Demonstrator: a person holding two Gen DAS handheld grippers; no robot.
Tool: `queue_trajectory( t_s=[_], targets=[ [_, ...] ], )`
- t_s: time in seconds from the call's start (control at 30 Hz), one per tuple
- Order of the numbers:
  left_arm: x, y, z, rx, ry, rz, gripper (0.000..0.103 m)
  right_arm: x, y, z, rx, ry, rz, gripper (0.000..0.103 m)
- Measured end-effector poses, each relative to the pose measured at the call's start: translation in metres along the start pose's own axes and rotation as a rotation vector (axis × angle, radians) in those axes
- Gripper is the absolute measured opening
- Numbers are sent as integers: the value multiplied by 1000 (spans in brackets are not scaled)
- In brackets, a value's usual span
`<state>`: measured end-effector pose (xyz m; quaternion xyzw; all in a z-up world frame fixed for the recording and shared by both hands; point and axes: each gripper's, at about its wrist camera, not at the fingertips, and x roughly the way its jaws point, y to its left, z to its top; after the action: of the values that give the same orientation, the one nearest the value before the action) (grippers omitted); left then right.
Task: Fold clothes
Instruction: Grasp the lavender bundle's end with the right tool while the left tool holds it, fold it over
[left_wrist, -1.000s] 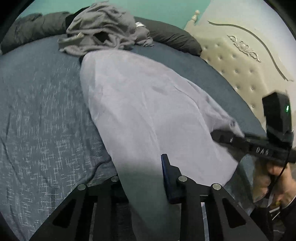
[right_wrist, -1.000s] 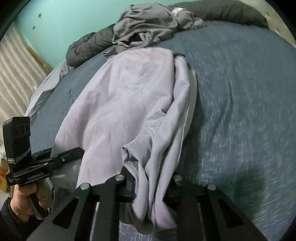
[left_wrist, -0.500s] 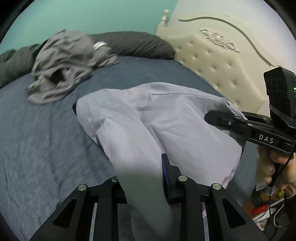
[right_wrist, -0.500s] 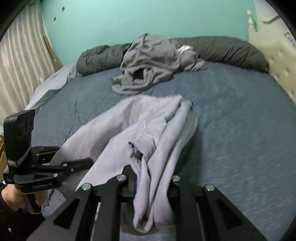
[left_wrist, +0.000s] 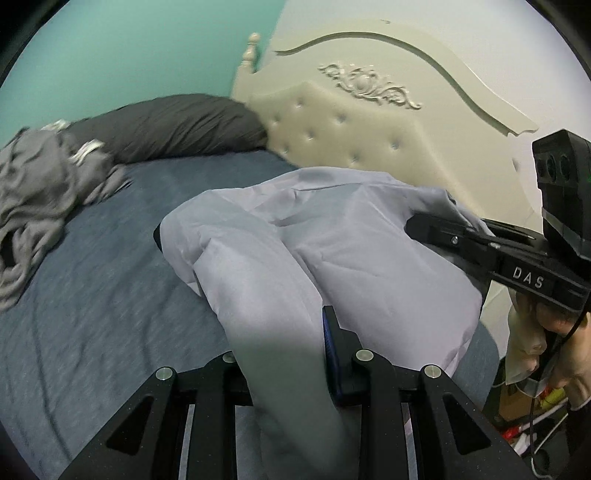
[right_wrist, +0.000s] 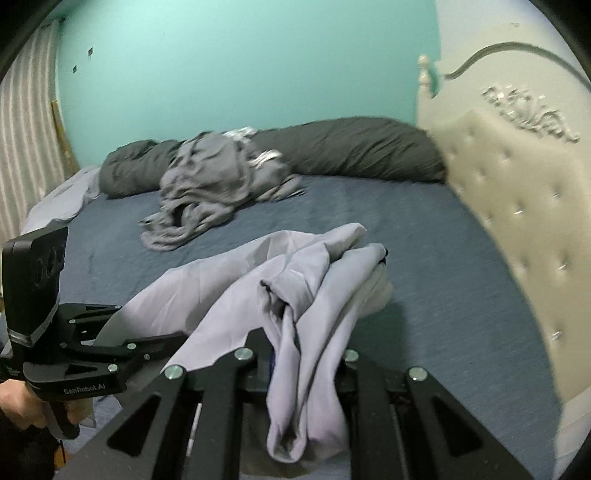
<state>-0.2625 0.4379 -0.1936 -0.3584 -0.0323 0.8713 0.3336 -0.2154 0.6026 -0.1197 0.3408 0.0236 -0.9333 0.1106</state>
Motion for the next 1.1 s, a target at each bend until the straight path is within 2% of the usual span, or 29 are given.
queue_trajectory(
  t_s=[0.2,0.33,0.43,0.63,0.8,0.87,1.0,1.1],
  targets=[
    [70,-57,38,18,6,-7,28,-3,-76,7,-10,-14,-95,13],
    [123,-78,43,3,18,-4,28,5,-121,5,-3,-10,-144,13],
    [159,-88,34,-3,66,-7,28,18,-148,-10,24,22,-171,13],
    [211,-93,-6,-25,179,-27,28,51,-191,-58,89,116,-225,13],
    [226,-80,-29,-95,255,-84,39,67,-220,-96,160,187,-259,13],
    [219,-82,-34,-69,254,-64,46,68,-228,-108,198,209,-257,13],
    [202,-67,-37,-98,265,-34,61,69,-231,-121,243,255,-246,15],
    [174,-55,-32,-82,197,50,61,60,-236,-123,288,244,-250,27]
  ],
)
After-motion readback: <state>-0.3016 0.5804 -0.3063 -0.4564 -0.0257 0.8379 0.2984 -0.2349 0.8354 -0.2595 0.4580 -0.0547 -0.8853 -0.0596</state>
